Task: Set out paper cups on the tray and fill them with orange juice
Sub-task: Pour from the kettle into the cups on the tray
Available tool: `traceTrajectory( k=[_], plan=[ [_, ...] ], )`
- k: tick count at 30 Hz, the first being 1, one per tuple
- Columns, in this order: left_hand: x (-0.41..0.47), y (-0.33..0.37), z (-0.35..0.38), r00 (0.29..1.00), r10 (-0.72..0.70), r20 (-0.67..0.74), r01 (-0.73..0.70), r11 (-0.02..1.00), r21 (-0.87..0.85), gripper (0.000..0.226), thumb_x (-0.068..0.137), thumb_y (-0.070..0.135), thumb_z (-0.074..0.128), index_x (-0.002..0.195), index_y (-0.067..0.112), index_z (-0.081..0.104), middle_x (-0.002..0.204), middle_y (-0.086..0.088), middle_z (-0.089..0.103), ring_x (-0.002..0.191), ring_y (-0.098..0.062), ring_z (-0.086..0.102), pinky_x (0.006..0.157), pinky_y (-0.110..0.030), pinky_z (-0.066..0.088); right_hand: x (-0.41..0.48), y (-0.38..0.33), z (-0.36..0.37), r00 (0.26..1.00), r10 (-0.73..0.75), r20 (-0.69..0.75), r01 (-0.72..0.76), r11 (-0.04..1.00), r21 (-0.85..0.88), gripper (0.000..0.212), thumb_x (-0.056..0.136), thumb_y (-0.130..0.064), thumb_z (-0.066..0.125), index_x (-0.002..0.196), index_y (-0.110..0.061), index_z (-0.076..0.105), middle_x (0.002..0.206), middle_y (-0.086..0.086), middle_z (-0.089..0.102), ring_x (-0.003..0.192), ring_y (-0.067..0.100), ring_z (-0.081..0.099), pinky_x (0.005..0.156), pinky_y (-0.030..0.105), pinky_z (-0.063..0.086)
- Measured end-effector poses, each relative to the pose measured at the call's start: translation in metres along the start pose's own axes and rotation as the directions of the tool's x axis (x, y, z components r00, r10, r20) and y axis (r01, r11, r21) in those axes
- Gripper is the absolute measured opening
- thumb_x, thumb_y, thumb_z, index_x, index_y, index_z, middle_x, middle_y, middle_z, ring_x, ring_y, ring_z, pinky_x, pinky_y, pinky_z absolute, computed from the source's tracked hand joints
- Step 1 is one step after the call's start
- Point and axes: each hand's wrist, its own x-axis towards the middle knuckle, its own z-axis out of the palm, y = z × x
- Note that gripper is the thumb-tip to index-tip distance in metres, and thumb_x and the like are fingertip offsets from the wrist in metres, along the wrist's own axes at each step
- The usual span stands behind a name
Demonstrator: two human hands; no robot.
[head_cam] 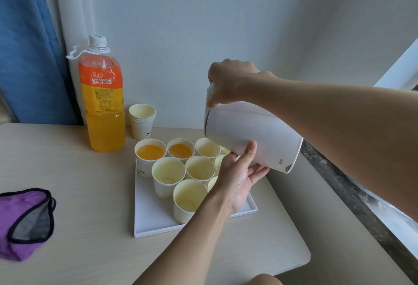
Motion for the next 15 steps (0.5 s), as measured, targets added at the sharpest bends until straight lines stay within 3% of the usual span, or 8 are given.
traceTrajectory(
  k=[4,15],
  plan=[
    [0.0003,-0.0004,0.0000,1.000,0.003,-0.002,-0.003,1.000,-0.012,0.067,0.083,0.031,0.073,0.141,0.007,0.052,0.137,-0.017,0.065,0.123,-0.033,0.066,0.110,-0.054,0.049,0.0000,-0.0014,0.0005,1.000,-0.015,-0.006,0.015,1.000,0.011,0.031,0.074,-0.035,0.078,0.089,-0.017,0.059,0.077,0.000,0.054,0.060,0.016,0.049,0.050,0.022,0.029],
    [0.0012,-0.0008,-0.0014,1.000,0.009,0.001,-0.009,1.000,0.011,0.063,0.084,0.030,0.073,0.140,0.007,0.052,0.136,-0.017,0.066,0.122,-0.032,0.067,0.111,-0.054,0.048,0.0005,-0.0003,-0.0002,1.000,-0.011,-0.015,0.011,1.000,0.019,0.030,0.076,-0.036,0.078,0.090,-0.018,0.059,0.077,-0.001,0.053,0.060,0.015,0.048,0.050,0.022,0.029]
  ],
)
